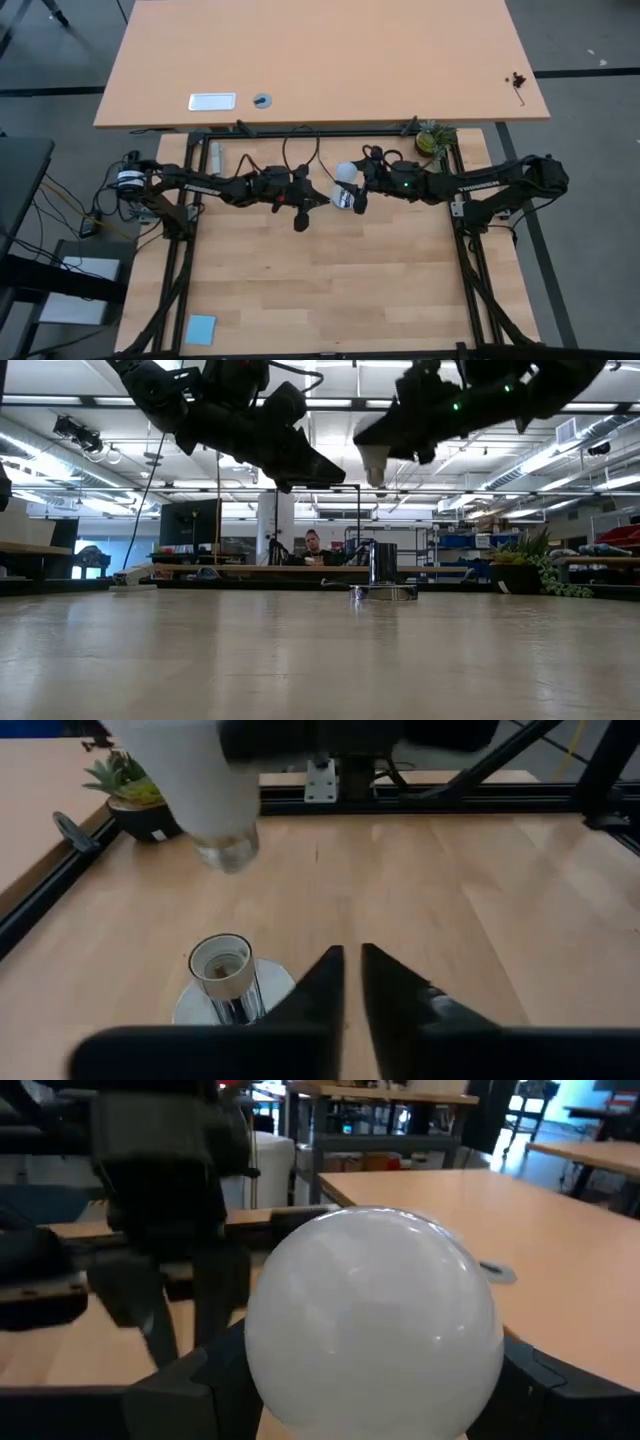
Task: Screw lightbulb
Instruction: Insert the lightbulb into the lamp
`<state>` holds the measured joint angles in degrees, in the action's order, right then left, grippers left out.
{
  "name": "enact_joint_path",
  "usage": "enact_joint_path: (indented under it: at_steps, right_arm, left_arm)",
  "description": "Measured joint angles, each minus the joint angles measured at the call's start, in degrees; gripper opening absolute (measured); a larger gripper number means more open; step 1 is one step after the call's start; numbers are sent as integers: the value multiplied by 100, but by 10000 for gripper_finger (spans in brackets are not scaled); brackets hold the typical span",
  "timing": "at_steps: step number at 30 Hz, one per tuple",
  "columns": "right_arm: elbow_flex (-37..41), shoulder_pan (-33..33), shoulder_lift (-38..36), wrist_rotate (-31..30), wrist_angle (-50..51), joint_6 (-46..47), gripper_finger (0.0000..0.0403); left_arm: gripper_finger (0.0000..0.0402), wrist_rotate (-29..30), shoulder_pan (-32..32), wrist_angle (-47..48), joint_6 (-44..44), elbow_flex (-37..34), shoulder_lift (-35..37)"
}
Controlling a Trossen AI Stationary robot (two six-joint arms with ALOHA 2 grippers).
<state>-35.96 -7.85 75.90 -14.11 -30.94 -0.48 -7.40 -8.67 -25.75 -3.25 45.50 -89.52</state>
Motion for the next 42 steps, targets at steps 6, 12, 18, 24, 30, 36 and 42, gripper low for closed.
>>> enact_joint_path:
  at_steps: [6, 12, 18, 24, 30, 36, 42]
  right_arm:
    - [866, -112, 67, -2, -1148, 135, 260]
    - [1278, -228, 574, -6, -2229, 106, 259]
    - [1276, -267, 1375, -139, -3025, -41, 260]
    - [1291, -369, 2017, -149, -3608, -58, 262]
    - [1290, -430, 2519, -152, -4129, 17, 259]
    - [1298, -461, 2840, -170, -4545, 84, 262]
    - [1287, -541, 3066, -159, -4618, 267, 253]
  left_arm:
    - [7, 9, -87, -69, 9, -2, 0]
    - [2, -13, -139, -178, 27, -2, 0]
    - [2, -16, -203, -142, 22, -2, 0]
    - [1, -16, -223, -61, 24, -2, 0]
    - [1, -16, -222, -5, 44, -2, 0]
    - [1, -18, -221, -4, 48, -2, 0]
    - [1, -18, -222, 2, 48, -2, 0]
